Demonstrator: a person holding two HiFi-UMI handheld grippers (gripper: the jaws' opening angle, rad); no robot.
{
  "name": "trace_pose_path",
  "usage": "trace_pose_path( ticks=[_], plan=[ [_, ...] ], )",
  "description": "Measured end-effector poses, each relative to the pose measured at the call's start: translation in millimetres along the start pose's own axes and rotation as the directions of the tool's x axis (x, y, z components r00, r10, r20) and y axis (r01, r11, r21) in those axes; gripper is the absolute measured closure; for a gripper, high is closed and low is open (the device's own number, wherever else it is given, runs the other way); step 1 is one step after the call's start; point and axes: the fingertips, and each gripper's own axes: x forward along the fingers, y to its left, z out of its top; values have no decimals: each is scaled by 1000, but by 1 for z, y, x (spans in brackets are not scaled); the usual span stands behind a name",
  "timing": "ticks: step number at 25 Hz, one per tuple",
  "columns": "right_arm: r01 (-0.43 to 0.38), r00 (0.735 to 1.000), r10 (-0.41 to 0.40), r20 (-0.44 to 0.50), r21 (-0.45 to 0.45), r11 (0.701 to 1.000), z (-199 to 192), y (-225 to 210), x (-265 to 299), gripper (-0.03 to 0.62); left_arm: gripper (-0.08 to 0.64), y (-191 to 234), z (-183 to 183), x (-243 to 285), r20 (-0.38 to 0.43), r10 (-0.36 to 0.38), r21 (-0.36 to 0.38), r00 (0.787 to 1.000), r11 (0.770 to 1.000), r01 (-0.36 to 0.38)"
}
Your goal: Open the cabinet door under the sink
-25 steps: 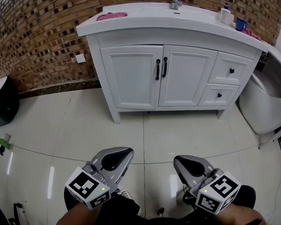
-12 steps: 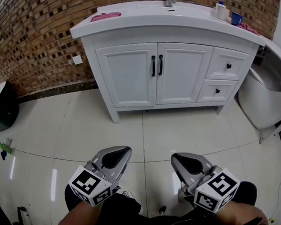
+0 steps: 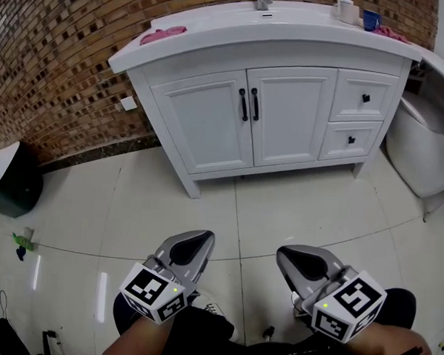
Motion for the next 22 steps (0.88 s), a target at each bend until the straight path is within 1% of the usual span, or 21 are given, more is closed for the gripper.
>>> trace_pose_path(
  ticks=[4, 8, 13, 16, 18, 22],
  plan=[
    [3, 1000, -3, 13, 11, 1000, 1, -3, -3, 584, 554, 9, 13, 10, 18, 12, 5, 1000, 1000, -12],
    [2, 999, -2, 38, 9, 1000, 9, -2, -8, 584, 554, 27, 36, 26, 40, 28, 12, 999, 1000, -28],
    [-9, 998, 8, 57, 9, 1000, 13, -4, -13, 584, 554, 59, 87, 58, 112, 72, 77, 991, 994, -81],
    [1, 998, -2, 55, 24, 1000, 10, -11, -18, 584, 552, 67, 107, 85, 133, 72, 98, 989, 992, -85],
    [12, 999, -13, 52, 33, 999, 8, -18, -21, 584, 525, 70, 114, 104, 139, 70, 112, 988, 990, -86],
    [46, 998, -49, 46, 63, 997, 1, -35, -27, 584, 521, 76, 110, 138, 119, 70, 124, 990, 989, -85]
  ],
)
